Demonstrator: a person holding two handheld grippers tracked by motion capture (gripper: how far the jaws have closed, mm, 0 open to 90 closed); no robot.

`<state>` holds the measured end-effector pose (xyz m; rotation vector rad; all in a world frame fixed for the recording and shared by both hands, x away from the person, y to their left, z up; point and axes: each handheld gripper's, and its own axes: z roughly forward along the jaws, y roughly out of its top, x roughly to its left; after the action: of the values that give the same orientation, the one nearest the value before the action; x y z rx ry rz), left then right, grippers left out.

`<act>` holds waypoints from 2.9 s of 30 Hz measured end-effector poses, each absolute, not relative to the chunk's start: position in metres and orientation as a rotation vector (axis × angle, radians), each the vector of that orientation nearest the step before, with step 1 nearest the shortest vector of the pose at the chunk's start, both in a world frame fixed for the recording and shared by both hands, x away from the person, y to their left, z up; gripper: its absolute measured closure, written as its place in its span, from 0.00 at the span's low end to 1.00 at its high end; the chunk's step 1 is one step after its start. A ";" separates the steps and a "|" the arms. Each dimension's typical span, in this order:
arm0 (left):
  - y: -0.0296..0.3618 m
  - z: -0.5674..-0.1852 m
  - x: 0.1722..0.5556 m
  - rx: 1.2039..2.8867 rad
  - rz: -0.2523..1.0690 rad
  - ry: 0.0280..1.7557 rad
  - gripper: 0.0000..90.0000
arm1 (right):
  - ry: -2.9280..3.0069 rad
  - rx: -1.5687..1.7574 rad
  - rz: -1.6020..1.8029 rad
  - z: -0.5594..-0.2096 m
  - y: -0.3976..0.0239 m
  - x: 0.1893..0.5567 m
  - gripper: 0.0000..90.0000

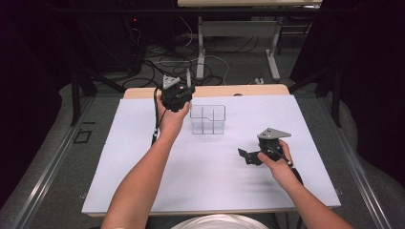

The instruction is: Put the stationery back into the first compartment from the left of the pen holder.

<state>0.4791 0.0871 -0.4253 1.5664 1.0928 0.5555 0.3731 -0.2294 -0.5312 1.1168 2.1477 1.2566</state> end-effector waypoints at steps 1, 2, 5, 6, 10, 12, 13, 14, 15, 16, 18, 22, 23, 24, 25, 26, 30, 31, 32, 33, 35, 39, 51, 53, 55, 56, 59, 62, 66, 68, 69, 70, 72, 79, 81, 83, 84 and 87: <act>0.086 -0.426 0.480 1.564 0.555 1.097 0.88 | 2.149 1.116 1.257 -0.531 -0.230 0.373 0.00; 0.084 -0.427 0.481 1.565 0.551 1.100 0.88 | 2.149 1.118 1.257 -0.532 -0.230 0.373 0.00; 0.080 -0.429 0.483 1.578 0.548 1.106 0.88 | 2.150 1.121 1.262 -0.532 -0.229 0.373 0.00; 0.078 -0.430 0.484 1.581 0.546 1.111 0.88 | 2.153 1.123 1.263 -0.532 -0.229 0.373 0.00; 0.073 -0.433 0.486 1.592 0.548 1.117 0.88 | 2.154 1.118 1.260 -0.533 -0.229 0.373 0.00; 0.071 -0.435 0.488 1.596 0.546 1.122 0.88 | 2.164 1.110 1.253 -0.533 -0.230 0.373 0.00; 0.071 -0.437 0.489 1.606 0.546 1.126 0.88 | 2.161 1.117 1.257 -0.533 -0.229 0.373 0.00; 0.070 -0.437 0.489 1.609 0.544 1.128 0.88 | 2.161 1.119 1.257 -0.533 -0.229 0.373 0.00; 0.070 -0.438 0.490 1.617 0.539 1.131 0.88 | 2.161 1.119 1.257 -0.533 -0.229 0.373 0.00; 0.069 -0.440 0.490 1.618 0.537 1.133 0.88 | 2.160 1.122 1.257 -0.533 -0.229 0.373 0.00; 0.068 -0.442 0.491 1.627 0.534 1.137 0.88 | 2.163 1.119 1.261 -0.533 -0.229 0.373 0.00; 0.065 -0.446 0.492 1.642 0.529 1.149 0.88 | 2.171 1.123 1.266 -0.534 -0.228 0.373 0.00; 0.065 -0.448 0.493 1.646 0.530 1.147 0.88 | 2.172 1.122 1.267 -0.534 -0.227 0.373 0.00; 0.064 -0.449 0.493 1.653 0.527 1.151 0.88 | 2.172 1.121 1.265 -0.534 -0.228 0.373 0.00; 0.063 -0.450 0.494 1.656 0.523 1.152 0.88 | 2.156 1.116 1.283 -0.535 -0.227 0.373 0.00; 0.063 -0.452 0.494 1.666 0.518 1.154 0.88 | 2.170 1.125 1.266 -0.534 -0.228 0.372 0.00; 0.060 -0.457 0.495 1.693 0.516 1.153 0.88 | 2.174 1.115 1.267 -0.534 -0.228 0.373 0.00; 0.060 -0.457 0.495 1.697 0.516 1.152 0.88 | 2.176 1.114 1.267 -0.534 -0.228 0.373 0.00; 0.060 -0.458 0.496 1.699 0.516 1.154 0.88 | 2.179 1.106 1.262 -0.534 -0.228 0.373 0.00; 0.059 -0.459 0.496 1.706 0.512 1.153 0.88 | 2.176 1.112 1.266 -0.534 -0.228 0.373 0.00; 0.059 -0.460 0.496 1.713 0.518 1.150 0.88 | 2.172 1.107 1.268 -0.535 -0.227 0.373 0.00; 0.060 -0.464 0.498 1.717 0.511 1.162 0.88 | 2.184 1.116 1.265 -0.535 -0.227 0.372 0.01; 0.063 -0.477 0.499 1.735 0.498 1.193 0.88 | 2.193 1.112 1.273 -0.536 -0.226 0.372 0.01; 0.063 -0.478 0.499 1.739 0.492 1.200 0.88 | 2.193 1.112 1.274 -0.536 -0.226 0.372 0.01; 0.064 -0.479 0.499 1.749 0.481 1.199 0.88 | 2.194 1.111 1.273 -0.536 -0.226 0.372 0.01; 0.064 -0.479 0.500 1.755 0.477 1.203 0.88 | 2.192 1.114 1.273 -0.536 -0.225 0.372 0.01; 0.065 -0.481 0.500 1.765 0.479 1.203 0.88 | 2.196 1.118 1.272 -0.536 -0.225 0.372 0.01; 0.067 -0.482 0.500 1.778 0.477 1.208 0.87 | 2.198 1.119 1.268 -0.536 -0.225 0.372 0.01; 0.070 -0.482 0.497 1.768 0.481 1.202 0.82 | 2.201 1.118 1.266 -0.536 -0.225 0.372 0.01; 0.073 -0.480 0.495 1.766 0.474 1.198 0.78 | 2.197 1.113 1.263 -0.536 -0.225 0.372 0.02; 0.074 -0.480 0.494 1.762 0.487 1.187 0.77 | 2.196 1.113 1.261 -0.536 -0.226 0.372 0.02; 0.076 -0.478 0.493 1.760 0.487 1.188 0.74 | 2.196 1.112 1.261 -0.536 -0.226 0.372 0.02; 0.081 -0.476 0.491 1.738 0.477 1.193 0.67 | 2.195 1.111 1.260 -0.536 -0.226 0.372 0.02; 0.096 -0.469 0.480 1.721 0.474 1.176 0.52 | 2.192 1.106 1.250 -0.536 -0.226 0.373 0.02; 0.099 -0.467 0.477 1.714 0.475 1.163 0.49 | 2.191 1.113 1.254 -0.536 -0.226 0.372 0.02; 0.103 -0.464 0.473 1.717 0.477 1.156 0.46 | 2.191 1.114 1.254 -0.536 -0.226 0.372 0.02; 0.104 -0.462 0.472 1.725 0.474 1.147 0.44 | 2.191 1.114 1.254 -0.536 -0.226 0.372 0.02; 0.107 -0.457 0.465 1.749 0.477 1.126 0.40 | 2.191 1.109 1.249 -0.536 -0.226 0.373 0.02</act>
<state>0.4647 0.1067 -0.4573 1.7489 1.1259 0.4767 0.3726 -0.2262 -0.5357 1.1088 2.1912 1.2491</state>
